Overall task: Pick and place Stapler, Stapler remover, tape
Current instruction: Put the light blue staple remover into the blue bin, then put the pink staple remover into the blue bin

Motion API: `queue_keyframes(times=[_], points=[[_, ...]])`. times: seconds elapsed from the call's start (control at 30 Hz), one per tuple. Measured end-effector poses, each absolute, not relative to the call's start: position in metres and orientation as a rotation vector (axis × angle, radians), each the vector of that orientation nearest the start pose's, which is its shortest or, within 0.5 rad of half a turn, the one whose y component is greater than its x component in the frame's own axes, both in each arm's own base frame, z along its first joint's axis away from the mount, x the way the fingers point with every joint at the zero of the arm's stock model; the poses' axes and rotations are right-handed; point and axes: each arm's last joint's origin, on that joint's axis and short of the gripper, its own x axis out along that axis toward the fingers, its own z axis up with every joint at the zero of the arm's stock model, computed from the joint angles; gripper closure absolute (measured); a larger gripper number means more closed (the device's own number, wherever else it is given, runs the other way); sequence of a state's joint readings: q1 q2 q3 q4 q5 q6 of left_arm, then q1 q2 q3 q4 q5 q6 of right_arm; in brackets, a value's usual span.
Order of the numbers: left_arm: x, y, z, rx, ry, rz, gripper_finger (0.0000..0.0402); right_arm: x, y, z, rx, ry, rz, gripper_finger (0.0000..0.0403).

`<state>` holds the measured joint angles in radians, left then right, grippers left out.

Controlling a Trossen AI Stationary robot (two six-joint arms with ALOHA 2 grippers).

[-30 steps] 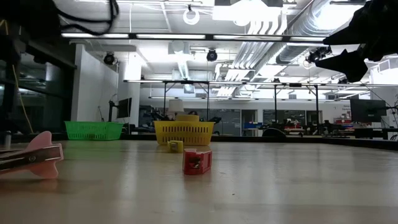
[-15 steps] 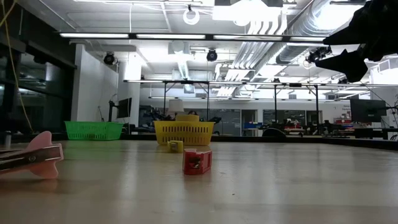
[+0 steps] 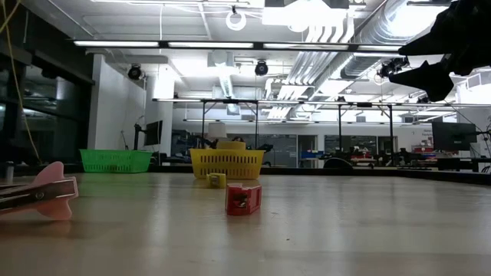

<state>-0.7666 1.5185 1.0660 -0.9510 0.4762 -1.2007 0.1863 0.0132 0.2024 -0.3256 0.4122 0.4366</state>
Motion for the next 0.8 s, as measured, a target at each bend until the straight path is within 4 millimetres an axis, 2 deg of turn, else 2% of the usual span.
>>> queue_keyframes(times=[0.2, 0.8], points=[[0.1847, -0.1964, 0.222, -0.648, 1.824, -0.022, 0.0276, 0.0795, 0.0032, 0.1991, 0.394, 0.079, -0.25, 0.0096], [0.1895, -0.195, 0.2225, -0.679, 1.807, -0.03, 0.0271, 0.0795, 0.0032, 0.1991, 0.394, 0.079, -0.25, 0.0096]])
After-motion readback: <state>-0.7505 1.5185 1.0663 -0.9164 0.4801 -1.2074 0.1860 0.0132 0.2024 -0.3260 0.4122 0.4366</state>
